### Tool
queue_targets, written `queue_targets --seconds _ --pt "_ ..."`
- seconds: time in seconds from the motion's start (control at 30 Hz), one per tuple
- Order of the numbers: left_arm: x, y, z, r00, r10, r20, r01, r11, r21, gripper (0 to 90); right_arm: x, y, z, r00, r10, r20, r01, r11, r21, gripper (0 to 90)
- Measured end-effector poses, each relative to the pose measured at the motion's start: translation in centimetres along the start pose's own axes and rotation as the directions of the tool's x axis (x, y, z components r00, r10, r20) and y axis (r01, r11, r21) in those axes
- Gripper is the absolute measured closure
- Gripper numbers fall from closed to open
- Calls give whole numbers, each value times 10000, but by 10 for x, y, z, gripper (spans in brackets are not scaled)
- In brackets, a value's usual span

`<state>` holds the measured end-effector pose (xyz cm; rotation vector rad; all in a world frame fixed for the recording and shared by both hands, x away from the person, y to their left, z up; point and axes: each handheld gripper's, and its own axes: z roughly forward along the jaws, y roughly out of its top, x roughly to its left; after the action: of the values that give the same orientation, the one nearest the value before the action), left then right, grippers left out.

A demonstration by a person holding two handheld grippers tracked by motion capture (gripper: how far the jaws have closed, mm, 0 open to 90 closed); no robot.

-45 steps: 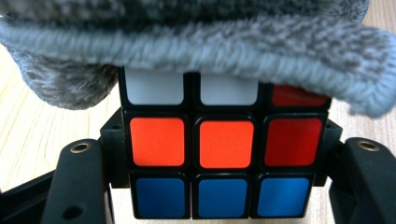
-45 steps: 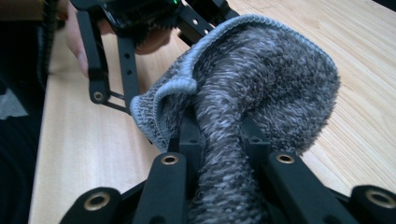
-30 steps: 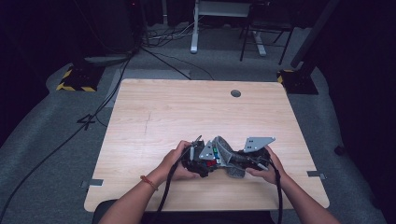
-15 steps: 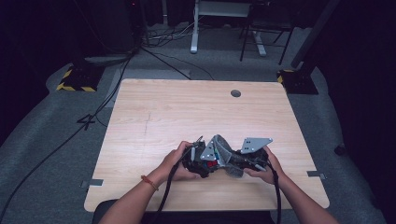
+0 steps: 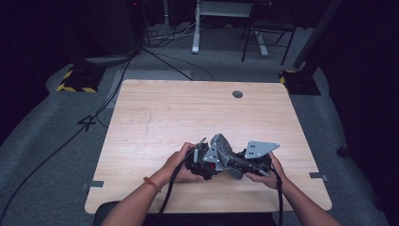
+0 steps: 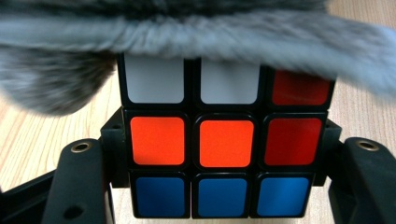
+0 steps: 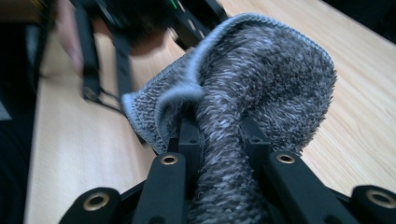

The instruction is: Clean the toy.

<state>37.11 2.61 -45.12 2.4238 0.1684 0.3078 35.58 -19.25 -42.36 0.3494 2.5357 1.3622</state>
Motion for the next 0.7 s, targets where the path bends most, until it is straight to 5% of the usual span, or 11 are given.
queue_targets --seconds 0.07,0.27,0.4,0.5,0.7 --pt "0 0 0 10000 2 -67 -2 10000 91 331 2 2 2 9997 -192 172 188 9996 197 758" --pt "3 -3 -7 10000 -55 -54 54 9999 -90 330 -12 -14 10 9980 436 453 -474 9952 852 758" --pt "3 -4 -9 10000 -86 -20 85 9999 -146 330 -13 -22 17 9975 399 584 -484 9871 1528 758" --pt "4 -5 -9 9998 -204 3 204 9995 -244 330 -14 -21 15 9975 457 535 -529 9882 1436 758" --pt "2 -4 -5 9998 -197 59 198 9996 -184 330 -8 -10 5 9989 464 -20 -463 9985 283 755"
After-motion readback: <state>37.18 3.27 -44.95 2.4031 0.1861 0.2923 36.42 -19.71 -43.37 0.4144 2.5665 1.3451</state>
